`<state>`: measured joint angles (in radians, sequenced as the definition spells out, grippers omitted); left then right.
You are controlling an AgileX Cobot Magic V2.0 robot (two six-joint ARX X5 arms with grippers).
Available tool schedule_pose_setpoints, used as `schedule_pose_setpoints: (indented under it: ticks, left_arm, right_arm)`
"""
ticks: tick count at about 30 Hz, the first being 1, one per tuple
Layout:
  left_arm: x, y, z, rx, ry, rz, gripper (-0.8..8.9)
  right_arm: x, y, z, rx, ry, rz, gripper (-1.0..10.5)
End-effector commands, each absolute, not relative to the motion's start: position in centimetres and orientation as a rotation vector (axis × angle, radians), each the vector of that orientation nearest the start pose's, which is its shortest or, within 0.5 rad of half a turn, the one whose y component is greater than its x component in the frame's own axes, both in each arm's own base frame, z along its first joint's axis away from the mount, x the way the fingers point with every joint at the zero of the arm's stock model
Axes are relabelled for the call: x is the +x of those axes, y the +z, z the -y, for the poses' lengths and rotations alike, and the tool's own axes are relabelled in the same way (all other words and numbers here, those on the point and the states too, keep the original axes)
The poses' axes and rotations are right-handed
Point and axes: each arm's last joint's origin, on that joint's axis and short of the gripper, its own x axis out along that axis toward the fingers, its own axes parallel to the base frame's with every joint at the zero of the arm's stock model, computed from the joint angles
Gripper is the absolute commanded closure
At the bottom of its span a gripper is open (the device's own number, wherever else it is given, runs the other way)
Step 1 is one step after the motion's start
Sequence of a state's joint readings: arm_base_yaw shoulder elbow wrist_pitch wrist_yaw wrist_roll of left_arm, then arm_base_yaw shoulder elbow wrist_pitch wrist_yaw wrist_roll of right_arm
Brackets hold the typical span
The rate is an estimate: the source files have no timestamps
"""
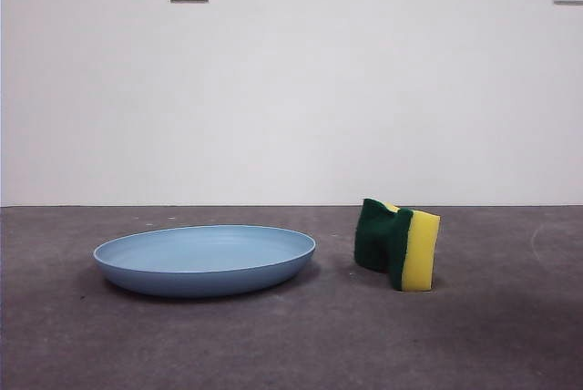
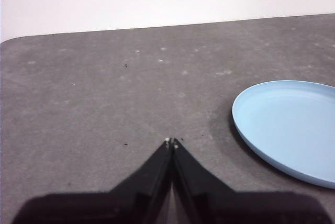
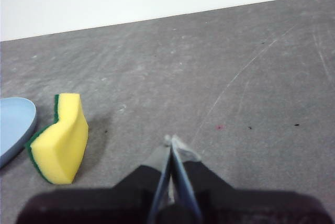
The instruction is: Pick up the plate,pick up the cloth,clean the plate with the cloth
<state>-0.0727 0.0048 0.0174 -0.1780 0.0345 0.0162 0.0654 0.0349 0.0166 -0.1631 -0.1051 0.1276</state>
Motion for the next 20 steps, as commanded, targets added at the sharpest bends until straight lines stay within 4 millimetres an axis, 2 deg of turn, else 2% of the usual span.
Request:
schedule_pose_setpoints:
  ticks: [1, 9, 15, 20]
  left_arm:
    - [9.6, 14.9, 0.8, -0.028, -0.118, -0.17, 8.19]
    - [9.2, 17.3, 0.8, -0.132, -0.101, -0.124, 8.2]
    - [9.2, 20.4, 0.7, -0.188, -0.093, -0.139, 8.2]
    - [10.1, 23.5, 1.0, -0.185, -0.158, -0.176, 8.2]
  right_arm:
    - [9.7, 15.0, -0.9, 0.179, 0.154, -0.199, 9.6]
    - [9.5, 18.3, -0.9, 0.263, 0.146, -0.153, 9.6]
    - [10.1, 22.4, -1.0, 0.285, 0.148, -0.175, 9.6]
    - [11.4, 26.2, -1.1, 0.266, 0.14, -0.286, 9.6]
